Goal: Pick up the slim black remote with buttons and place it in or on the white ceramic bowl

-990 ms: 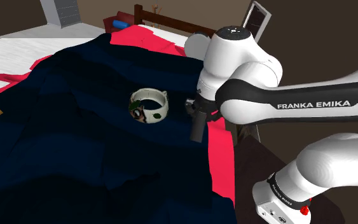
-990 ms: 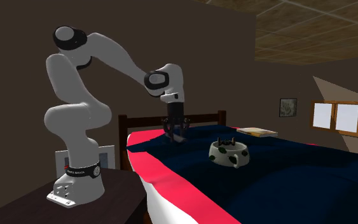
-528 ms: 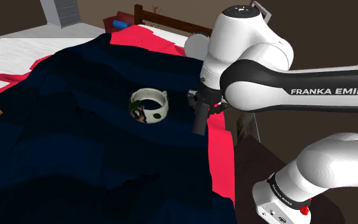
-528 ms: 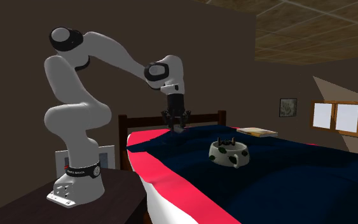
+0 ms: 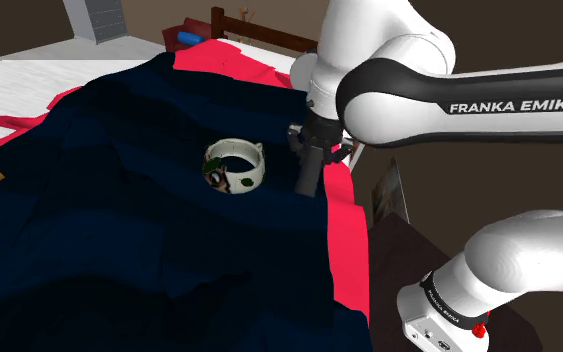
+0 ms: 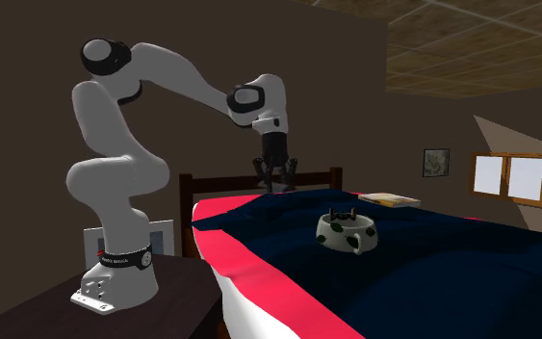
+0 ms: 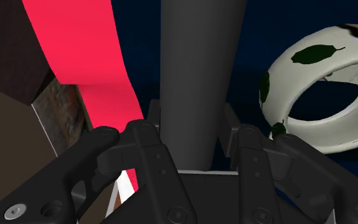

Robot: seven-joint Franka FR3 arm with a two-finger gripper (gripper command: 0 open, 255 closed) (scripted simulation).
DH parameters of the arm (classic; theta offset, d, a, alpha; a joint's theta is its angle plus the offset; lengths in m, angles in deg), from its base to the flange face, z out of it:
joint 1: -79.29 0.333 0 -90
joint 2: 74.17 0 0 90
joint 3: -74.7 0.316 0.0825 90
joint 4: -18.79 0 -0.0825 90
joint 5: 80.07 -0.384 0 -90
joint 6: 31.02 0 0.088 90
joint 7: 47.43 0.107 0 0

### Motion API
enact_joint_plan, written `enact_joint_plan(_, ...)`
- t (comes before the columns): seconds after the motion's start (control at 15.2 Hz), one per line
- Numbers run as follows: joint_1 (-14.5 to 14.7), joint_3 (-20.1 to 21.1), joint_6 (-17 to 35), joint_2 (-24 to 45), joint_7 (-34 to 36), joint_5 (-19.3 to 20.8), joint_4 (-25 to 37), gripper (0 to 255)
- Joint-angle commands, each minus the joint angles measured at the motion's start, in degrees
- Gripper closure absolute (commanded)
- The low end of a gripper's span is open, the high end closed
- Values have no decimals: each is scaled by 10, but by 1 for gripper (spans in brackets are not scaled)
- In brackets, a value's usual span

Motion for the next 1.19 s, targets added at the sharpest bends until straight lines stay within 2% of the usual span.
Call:
enact_joint_plan(0.0,-32,25,13,52,16,25,39,255)
enact_joint_plan(0.26,-98,86,22,166,68,101,125,255)
enact_joint_plan(0.4,-127,120,18,233,106,156,173,255)
enact_joint_plan(0.53,-144,149,3,311,152,227,225,255)
enact_joint_plan(0.66,-134,158,-22,394,198,302,282,255)
enact_joint_plan(0.86,-78,132,-67,499,238,386,374,255)
enact_joint_plan(0.99,-44,113,-89,545,246,416,426,255)
enact_joint_plan(1.12,-41,108,-77,549,252,421,416,255)
